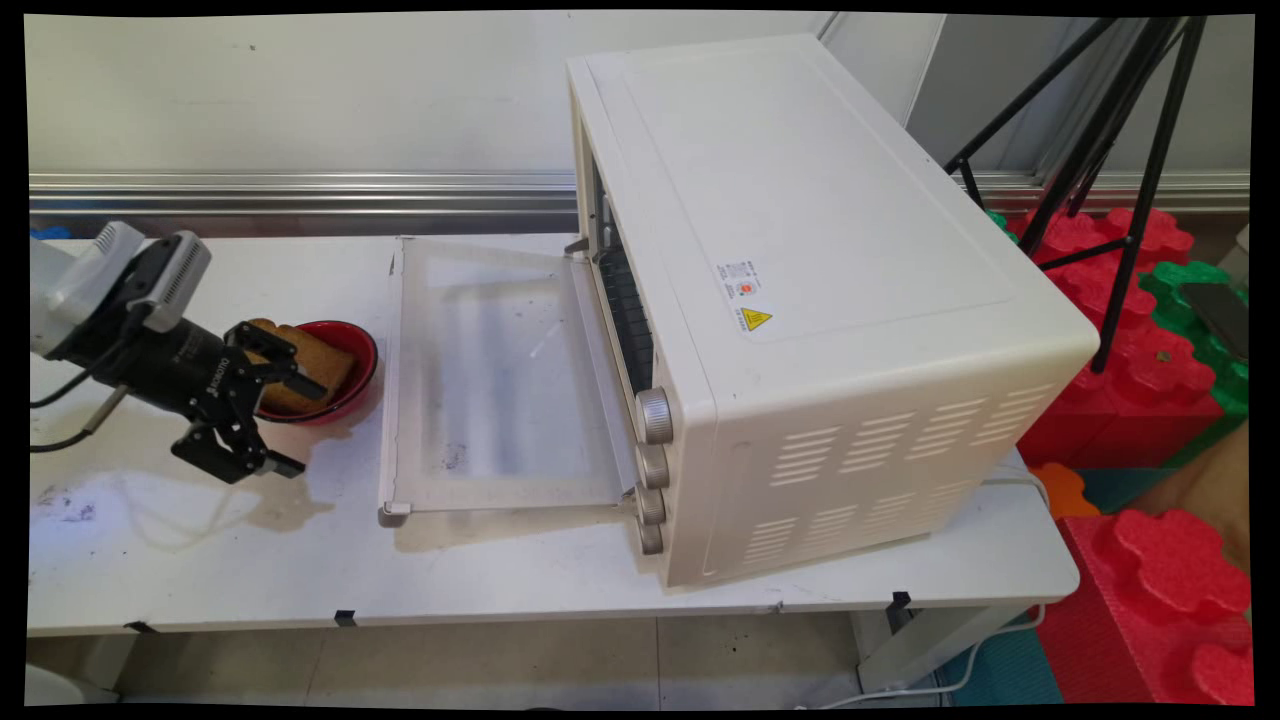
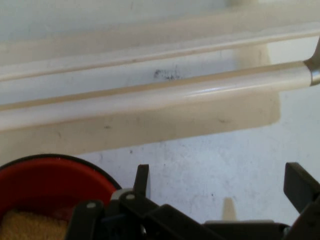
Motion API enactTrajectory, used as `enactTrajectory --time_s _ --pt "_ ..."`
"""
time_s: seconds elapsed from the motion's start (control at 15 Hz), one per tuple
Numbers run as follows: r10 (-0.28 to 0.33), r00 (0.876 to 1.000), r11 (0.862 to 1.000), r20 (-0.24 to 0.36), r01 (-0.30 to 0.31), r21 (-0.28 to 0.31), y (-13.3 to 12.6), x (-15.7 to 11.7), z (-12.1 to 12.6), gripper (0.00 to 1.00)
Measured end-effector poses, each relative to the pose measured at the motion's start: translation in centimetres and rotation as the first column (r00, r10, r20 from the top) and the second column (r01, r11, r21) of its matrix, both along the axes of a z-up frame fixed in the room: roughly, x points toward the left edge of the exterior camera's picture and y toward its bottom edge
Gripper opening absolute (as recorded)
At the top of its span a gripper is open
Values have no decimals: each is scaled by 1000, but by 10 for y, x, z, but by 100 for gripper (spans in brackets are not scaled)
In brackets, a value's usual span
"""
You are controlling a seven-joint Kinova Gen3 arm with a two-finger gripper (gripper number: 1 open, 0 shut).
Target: Close the oven
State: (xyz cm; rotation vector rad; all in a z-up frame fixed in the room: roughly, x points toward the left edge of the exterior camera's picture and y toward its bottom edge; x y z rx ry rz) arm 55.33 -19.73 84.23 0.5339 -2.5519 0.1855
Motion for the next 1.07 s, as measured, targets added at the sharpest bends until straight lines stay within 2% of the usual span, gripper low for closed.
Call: enactTrajectory --time_s 1.07 --pt "5 1000 1000 -8 -6 -28 -25 -30 -57 100"
